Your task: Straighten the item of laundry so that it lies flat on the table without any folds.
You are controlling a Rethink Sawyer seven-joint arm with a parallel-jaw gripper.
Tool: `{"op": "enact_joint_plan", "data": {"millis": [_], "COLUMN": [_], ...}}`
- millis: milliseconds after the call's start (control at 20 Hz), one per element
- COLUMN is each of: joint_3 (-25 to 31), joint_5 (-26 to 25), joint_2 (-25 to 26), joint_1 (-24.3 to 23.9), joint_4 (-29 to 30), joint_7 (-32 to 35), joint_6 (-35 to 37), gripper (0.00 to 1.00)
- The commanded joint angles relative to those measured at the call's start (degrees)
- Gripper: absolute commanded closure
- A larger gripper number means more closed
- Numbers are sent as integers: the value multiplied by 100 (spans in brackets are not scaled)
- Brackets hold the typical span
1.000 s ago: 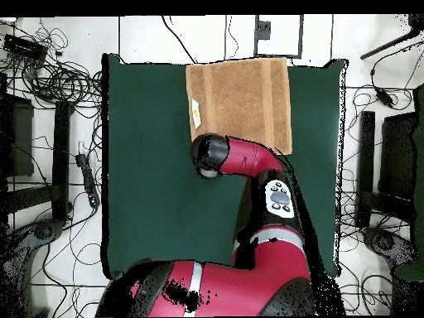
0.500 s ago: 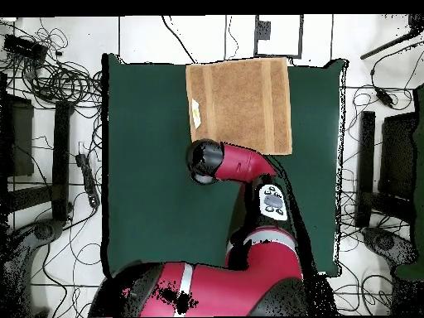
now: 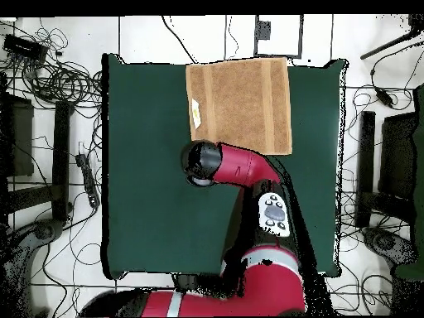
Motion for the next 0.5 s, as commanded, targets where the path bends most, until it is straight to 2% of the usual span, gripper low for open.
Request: {"op": "enact_joint_plan", "data": {"millis": [50,200,500], "joint_3": [-187,-236,-108], "joint_5": [349,361,372], "joint_2": [-1035,-1109,-1038], "joint_1": [408,425,443], "joint_4": [708,667,783], "joint_7": [1660,1611,1488], "joint_6": [306,358,-274], "gripper": [0,0,0]}}
